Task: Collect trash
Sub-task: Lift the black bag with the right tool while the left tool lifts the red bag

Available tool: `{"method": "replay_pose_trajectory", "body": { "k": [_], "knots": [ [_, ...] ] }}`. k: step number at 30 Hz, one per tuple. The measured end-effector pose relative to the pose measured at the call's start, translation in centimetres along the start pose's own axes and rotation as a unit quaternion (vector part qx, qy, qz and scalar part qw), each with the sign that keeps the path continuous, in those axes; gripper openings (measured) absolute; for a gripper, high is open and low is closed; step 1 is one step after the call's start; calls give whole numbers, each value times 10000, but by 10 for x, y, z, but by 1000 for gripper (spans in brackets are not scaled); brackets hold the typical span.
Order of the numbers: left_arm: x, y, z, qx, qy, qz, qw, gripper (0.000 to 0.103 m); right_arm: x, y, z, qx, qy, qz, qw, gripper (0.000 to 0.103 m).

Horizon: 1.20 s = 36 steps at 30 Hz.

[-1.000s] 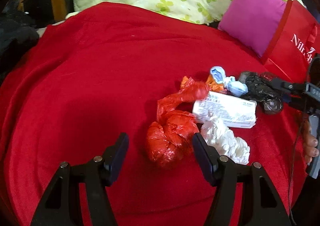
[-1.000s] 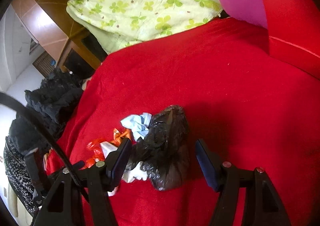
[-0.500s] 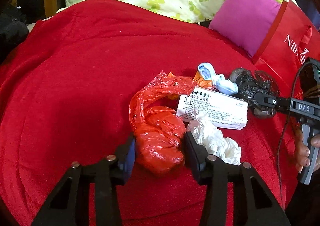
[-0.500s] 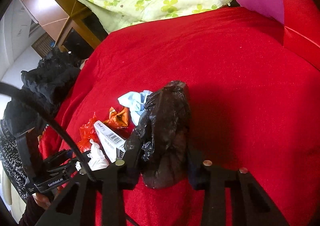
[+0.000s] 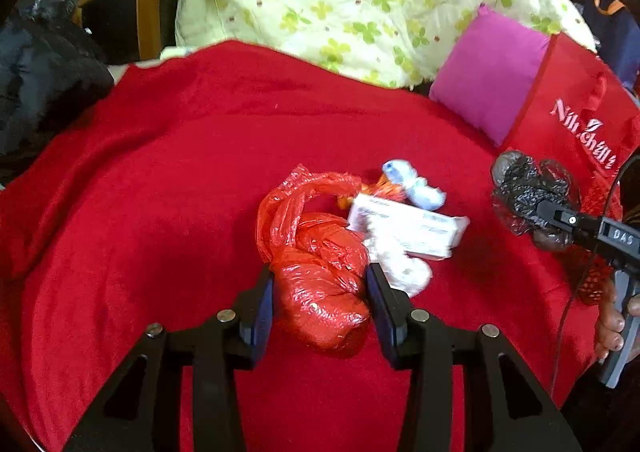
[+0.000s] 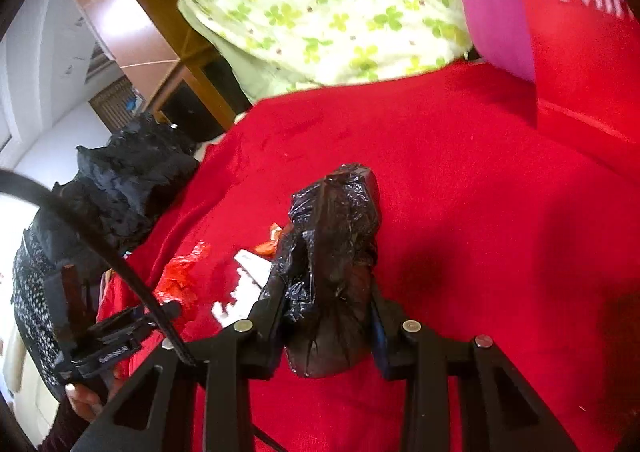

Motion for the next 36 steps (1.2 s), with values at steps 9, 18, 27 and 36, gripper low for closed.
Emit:
{"method": "replay_pose_trajectory", "body": {
  "k": [9,18,27,36],
  "knots": [
    [55,9,66,486,205,-295,9982,46,-4,-19,74,795,-89,351,9962,37],
    [100,17,98,602,684,-597,9941,46,1,-43,131,1258,6,520,9907,37],
    [131,24,123,823,1099,-872,9867,46,6,-51,151,1424,115,550,9882,37],
    [153,27,125,826,1220,-929,9847,46,11,-55,166,1590,166,607,9853,37]
  ]
}}
Point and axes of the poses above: each gripper's, at about its wrist camera, not at the fingertips, and z roughly against the way its jaws point, x to its right, y to its top, the point moved 2 cm from there along -z, roughly the way its jaws point, and after that the axes turned 11 degrees about -z, right-handed, at the moved point
